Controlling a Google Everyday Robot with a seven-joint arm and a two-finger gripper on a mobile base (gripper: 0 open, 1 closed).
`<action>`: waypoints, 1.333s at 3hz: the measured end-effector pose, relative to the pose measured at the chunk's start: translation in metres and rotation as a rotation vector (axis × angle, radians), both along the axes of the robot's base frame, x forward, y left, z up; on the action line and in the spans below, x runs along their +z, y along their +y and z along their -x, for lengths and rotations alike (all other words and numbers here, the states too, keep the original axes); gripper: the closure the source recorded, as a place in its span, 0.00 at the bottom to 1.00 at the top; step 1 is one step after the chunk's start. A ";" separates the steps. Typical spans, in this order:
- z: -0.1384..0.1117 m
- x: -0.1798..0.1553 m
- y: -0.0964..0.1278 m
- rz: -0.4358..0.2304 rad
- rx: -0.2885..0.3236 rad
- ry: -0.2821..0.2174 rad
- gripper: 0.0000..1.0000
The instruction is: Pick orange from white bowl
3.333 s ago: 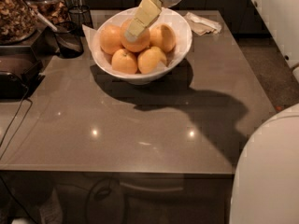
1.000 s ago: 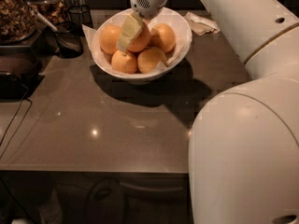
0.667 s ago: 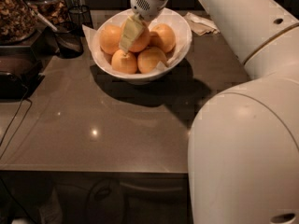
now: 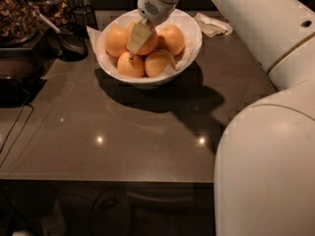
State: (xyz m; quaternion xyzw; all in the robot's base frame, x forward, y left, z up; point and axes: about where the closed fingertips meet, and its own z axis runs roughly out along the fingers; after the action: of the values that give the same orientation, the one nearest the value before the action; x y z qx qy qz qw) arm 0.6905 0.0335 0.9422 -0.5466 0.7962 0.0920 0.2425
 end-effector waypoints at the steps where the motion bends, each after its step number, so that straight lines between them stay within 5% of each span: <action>1: 0.003 0.007 0.000 -0.043 0.012 -0.009 1.00; 3: 0.037 0.061 -0.004 -0.288 0.084 -0.008 1.00; 4: 0.039 0.061 0.000 -0.298 0.090 0.001 1.00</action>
Offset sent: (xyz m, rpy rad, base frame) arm -0.0441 -0.0130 0.0859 0.3196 -0.0459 0.0732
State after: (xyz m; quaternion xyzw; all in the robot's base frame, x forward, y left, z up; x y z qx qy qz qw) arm 0.6515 0.0335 1.0030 -0.5397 0.7485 0.2203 0.3162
